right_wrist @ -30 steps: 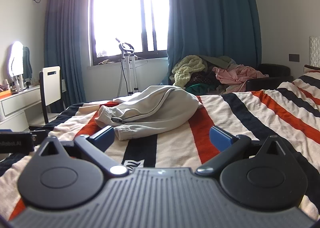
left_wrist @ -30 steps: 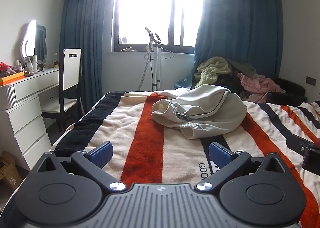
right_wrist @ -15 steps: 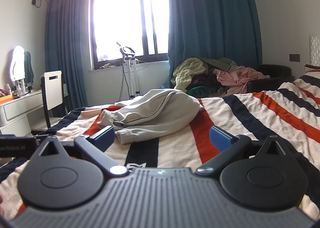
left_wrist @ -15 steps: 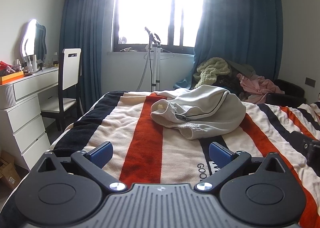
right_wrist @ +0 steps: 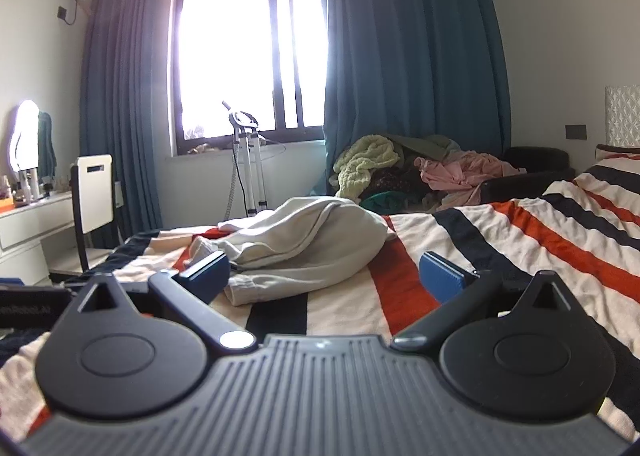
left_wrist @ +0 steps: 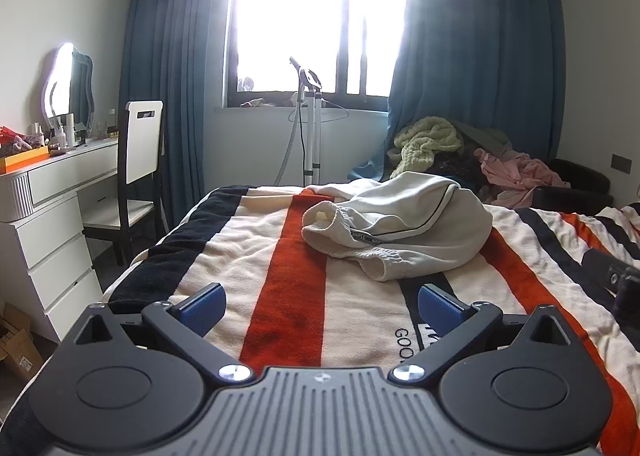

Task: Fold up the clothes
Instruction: 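Move both tools toward the off-white sweatpants on the striped bed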

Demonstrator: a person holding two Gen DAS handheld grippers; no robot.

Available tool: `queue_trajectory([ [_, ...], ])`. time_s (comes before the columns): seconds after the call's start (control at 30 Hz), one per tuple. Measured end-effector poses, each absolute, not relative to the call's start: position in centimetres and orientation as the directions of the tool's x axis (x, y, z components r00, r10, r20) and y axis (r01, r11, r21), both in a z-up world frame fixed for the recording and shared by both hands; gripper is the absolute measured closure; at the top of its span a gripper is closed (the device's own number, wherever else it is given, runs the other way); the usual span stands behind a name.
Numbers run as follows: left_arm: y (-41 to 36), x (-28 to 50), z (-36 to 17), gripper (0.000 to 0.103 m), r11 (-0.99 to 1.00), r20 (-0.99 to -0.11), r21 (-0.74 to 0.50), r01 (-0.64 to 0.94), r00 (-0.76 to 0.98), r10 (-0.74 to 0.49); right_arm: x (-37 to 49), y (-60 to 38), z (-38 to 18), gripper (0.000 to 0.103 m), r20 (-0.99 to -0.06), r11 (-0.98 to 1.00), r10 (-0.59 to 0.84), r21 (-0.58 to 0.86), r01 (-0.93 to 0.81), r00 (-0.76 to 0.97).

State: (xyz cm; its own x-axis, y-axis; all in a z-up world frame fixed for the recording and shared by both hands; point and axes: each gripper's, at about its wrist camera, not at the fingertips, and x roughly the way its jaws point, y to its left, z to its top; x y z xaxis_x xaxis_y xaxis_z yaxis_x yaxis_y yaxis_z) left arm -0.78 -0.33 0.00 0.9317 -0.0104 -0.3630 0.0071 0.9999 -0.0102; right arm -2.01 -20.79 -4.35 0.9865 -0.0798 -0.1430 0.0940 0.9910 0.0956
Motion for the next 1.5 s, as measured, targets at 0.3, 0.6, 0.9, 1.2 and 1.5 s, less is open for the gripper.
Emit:
queue_trajectory([
  [0.3,-0.5,-0.7,-0.2,0.000,1.000,-0.364,-0.004,0.010,0.931,-0.010,-2.0,-20.5,-4.4,0.025,-0.126,0.989,-0.108,0.086,0.119,0.986],
  [0.6,-1.0,-0.4,-0.4,0.000,1.000,-0.371,0.018,0.008,0.929,0.000,-1.9,-21.0,-3.6,0.034,-0.155,0.985,-0.021,0.164,0.047,0.988],
  [0.9,-1.3,0.3,-0.8,0.000,0.999,-0.386,0.001,0.037,0.922,-0.034,-0.6,-22.0,0.1,0.034,-0.099,0.992,0.022,0.125,-0.010,0.995],
  [1.2,-1.3,2.1,-2.0,0.000,1.000,-0.438,-0.009,0.023,0.898,-0.024,3.1,-23.7,-1.0,0.033,-0.135,0.989,0.021,0.150,0.000,0.991],
  [1.5,-2.0,6.3,-3.6,0.000,1.000,-0.485,-0.024,-0.001,0.875,-0.011,3.1,-24.7,-3.4,0.033,-0.195,0.973,-0.056,0.208,0.097,0.979],
])
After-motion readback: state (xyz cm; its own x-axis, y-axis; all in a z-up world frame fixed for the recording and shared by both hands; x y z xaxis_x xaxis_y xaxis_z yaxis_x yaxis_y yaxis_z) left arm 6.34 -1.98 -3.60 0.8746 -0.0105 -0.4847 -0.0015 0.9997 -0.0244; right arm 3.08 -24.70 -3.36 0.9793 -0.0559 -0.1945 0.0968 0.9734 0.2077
